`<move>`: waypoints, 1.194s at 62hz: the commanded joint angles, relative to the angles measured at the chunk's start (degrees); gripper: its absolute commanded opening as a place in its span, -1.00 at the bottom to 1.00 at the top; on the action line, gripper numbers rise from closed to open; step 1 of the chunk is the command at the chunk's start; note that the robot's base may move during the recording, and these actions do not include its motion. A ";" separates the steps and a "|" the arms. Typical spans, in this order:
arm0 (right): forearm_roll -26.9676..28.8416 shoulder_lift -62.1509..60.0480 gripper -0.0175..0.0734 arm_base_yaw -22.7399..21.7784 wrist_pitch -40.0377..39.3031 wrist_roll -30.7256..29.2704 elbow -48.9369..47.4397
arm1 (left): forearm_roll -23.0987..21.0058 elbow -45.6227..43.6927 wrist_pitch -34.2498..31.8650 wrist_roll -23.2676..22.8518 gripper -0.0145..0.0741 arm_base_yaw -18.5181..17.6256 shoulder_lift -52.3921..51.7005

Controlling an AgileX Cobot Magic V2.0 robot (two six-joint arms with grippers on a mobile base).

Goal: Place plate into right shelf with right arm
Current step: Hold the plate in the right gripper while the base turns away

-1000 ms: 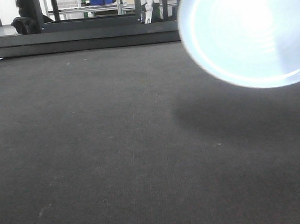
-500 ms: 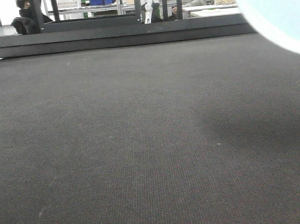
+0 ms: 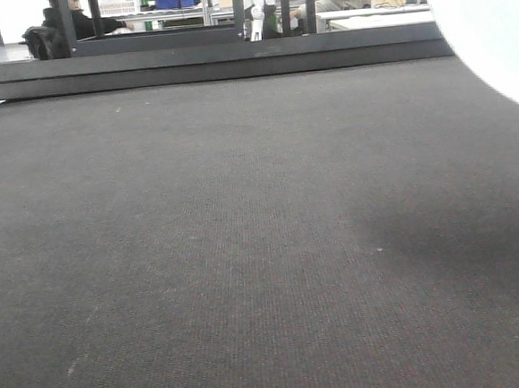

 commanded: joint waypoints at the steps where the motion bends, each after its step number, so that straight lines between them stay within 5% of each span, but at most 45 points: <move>1: -0.66 0.37 -0.50 -0.45 -4.80 0.21 -1.70 | -0.47 0.59 -5.16 -0.40 -0.96 -0.11 -0.59; 74: -0.66 0.37 -0.50 -0.45 -4.80 0.21 -1.70 | -0.47 0.59 -5.16 -0.40 -0.96 -0.11 -0.59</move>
